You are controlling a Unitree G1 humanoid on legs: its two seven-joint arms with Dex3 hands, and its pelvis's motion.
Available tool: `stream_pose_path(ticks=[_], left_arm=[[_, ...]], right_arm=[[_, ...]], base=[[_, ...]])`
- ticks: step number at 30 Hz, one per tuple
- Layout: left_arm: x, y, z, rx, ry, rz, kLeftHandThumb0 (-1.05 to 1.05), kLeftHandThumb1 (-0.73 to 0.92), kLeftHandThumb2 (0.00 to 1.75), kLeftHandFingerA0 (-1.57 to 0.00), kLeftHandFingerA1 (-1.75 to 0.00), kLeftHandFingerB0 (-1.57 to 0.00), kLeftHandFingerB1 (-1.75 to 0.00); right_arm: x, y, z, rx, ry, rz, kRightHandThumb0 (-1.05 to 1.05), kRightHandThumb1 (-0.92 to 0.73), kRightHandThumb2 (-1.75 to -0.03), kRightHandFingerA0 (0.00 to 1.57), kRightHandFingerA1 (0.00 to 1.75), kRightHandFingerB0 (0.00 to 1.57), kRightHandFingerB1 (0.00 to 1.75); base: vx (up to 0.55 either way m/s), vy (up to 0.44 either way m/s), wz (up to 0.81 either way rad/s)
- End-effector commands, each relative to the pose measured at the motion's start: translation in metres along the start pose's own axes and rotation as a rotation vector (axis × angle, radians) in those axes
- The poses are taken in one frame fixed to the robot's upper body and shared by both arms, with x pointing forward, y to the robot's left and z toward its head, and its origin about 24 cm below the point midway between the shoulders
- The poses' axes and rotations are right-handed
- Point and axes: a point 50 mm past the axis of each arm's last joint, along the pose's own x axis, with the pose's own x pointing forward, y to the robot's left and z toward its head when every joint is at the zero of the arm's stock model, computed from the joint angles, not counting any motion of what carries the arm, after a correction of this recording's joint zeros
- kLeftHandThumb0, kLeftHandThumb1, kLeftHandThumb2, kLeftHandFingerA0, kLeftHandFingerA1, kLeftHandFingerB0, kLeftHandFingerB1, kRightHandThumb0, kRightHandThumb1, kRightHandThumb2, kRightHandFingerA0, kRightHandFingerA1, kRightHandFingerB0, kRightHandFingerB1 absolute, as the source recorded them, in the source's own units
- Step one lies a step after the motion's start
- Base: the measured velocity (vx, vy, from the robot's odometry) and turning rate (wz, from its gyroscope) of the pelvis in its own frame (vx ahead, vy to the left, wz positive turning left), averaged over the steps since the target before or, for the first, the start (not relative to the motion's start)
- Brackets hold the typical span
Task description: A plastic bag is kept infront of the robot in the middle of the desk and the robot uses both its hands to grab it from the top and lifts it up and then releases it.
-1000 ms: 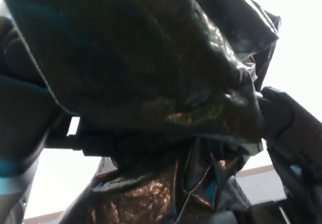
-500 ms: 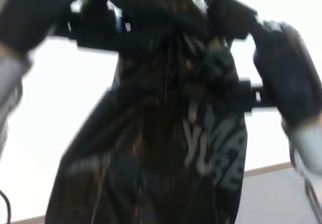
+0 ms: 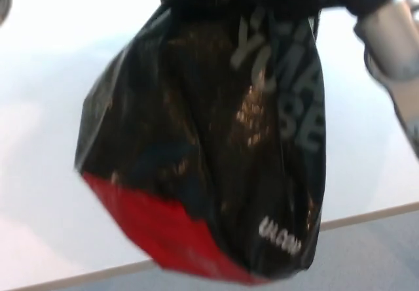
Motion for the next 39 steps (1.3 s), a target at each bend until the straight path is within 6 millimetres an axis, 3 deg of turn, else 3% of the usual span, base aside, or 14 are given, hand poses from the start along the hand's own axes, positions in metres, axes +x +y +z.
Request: stream_pose_path(ticks=[1, 2, 5, 7, 9, 10, 13, 14, 17, 19, 26, 31, 32, 39], left_arm=[[0.013, 0.103, -0.037, 0.675, 0.083, 0.204, -0.14, 0.65, 0.57, -0.75, -1.75, -0.59, -1.67], [0.014, 0.107, -0.038, 0.661, 0.103, 0.210, -0.10, 0.68, 0.56, -0.76, -1.75, -0.63, -1.63], [0.015, 0.111, -0.040, 0.640, 0.126, 0.224, -0.15, 0.70, 0.55, -0.71, -1.75, -0.59, -1.63], [0.011, 0.110, -0.047, 0.650, 0.164, 0.204, -0.18, 0.71, 0.58, -0.72, -1.75, -0.53, -1.70], [0.008, 0.109, -0.051, 0.660, 0.170, 0.203, -0.17, 0.67, 0.57, -0.74, -1.75, -0.53, -1.69], [0.002, 0.106, -0.060, 0.673, 0.206, 0.189, -0.16, 0.67, 0.54, -0.70, -1.75, -0.56, -1.60], [-0.010, 0.100, -0.073, 0.639, 0.282, 0.139, -0.25, 0.62, 0.61, -0.69, -1.43, -0.65, -1.17], [-0.015, 0.098, -0.077, 0.658, 0.297, 0.126, -0.43, 0.41, 0.73, -0.69, -0.70, -0.50, -0.51], [-0.032, 0.092, -0.089, 0.796, 0.381, 0.055, -0.67, 0.53, 0.57, -0.42, -0.40, -0.26, -0.29], [-0.052, 0.092, -0.102, 0.824, 0.522, -0.063, -0.92, 0.55, 0.94, 0.00, -0.02, 0.00, -0.09], [-0.102, 0.098, -0.127, 0.865, 0.671, -0.146, -1.05, 0.61, 1.08, 0.00, 0.00, 0.00, -0.07], [-0.131, 0.096, -0.131, 0.867, 0.707, -0.190, -1.01, 0.67, 1.05, 0.00, 0.00, 0.00, -0.09], [-0.138, 0.094, -0.130, 0.869, 0.705, -0.207, -1.05, 0.86, 0.66, 0.00, 0.00, 0.00, -0.06], [-0.181, 0.054, -0.100, 0.709, 0.602, -0.246, -1.00, 0.64, 1.00, 0.00, 0.00, 0.00, -0.07]], right_arm=[[0.059, -0.177, -0.032, -0.447, 0.350, -0.367, -0.14, -0.63, -0.55, 0.78, 1.75, 0.58, 1.68], [0.060, -0.195, -0.026, -0.419, 0.386, -0.449, -0.11, -0.58, -0.58, 0.91, 1.71, 0.89, 0.90], [0.056, -0.218, -0.022, -0.363, 0.427, -0.548, -0.04, -0.44, -0.82, 1.21, 1.41, 0.94, 1.25], [0.051, -0.230, -0.021, -0.385, 0.454, -0.621, -0.09, -0.57, -0.59, 0.86, 1.75, 0.77, 1.63], [0.047, -0.233, -0.025, -0.398, 0.478, -0.628, -0.10, -0.57, -0.57, 0.85, 1.75, 0.74, 1.42], [0.042, -0.233, -0.032, -0.385, 0.515, -0.629, -0.18, -0.53, -0.57, 0.93, 1.56, 0.84, 0.65], [0.034, -0.228, -0.046, -0.383, 0.549, -0.587, -0.19, -0.53, -0.59, 0.94, 1.54, 0.85, 0.75], [0.031, -0.224, -0.051, -0.395, 0.557, -0.563, -0.19, -0.58, -0.57, 0.85, 1.67, 0.70, 1.43], [0.022, -0.212, -0.069, -0.465, 0.619, -0.465, -0.54, -0.56, -0.57, 0.85, 0.98, 0.80, 0.69], [0.017, -0.197, -0.083, -0.430, 0.671, -0.271, -0.84, -0.59, -0.93, 0.15, 0.44, 0.04, 0.27], [-0.008, -0.177, -0.109, -0.333, 0.650, -0.082, -0.99, -0.72, -0.65, 0.21, 0.33, 0.00, 0.21], [-0.025, -0.159, -0.110, -0.322, 0.530, 0.113, -1.03, -0.62, -1.03, 0.06, 0.06, 0.00, 0.00], [-0.031, -0.153, -0.109, -0.321, 0.504, 0.157, -1.01, -0.75, -0.63, 0.09, 0.28, 0.00, 0.13], [-0.074, -0.130, -0.076, -0.283, 0.366, 0.425, -0.99, -0.62, -0.98, 0.26, 0.45, 0.06, 0.28]], base=[[0.00, 0.000, 0.00], [0.00, 0.000, 0.00], [0.00, 0.000, 0.00], [0.00, 0.000, 0.00], [0.00, 0.000, 0.00], [0.00, 0.000, 0.00], [0.00, 0.000, 0.00], [0.00, 0.000, 0.00], [0.00, 0.000, 0.00], [0.00, 0.000, 0.00], [0.00, 0.000, 0.00], [0.00, 0.000, 0.00], [0.00, 0.000, 0.00], [0.00, 0.000, 0.00]])
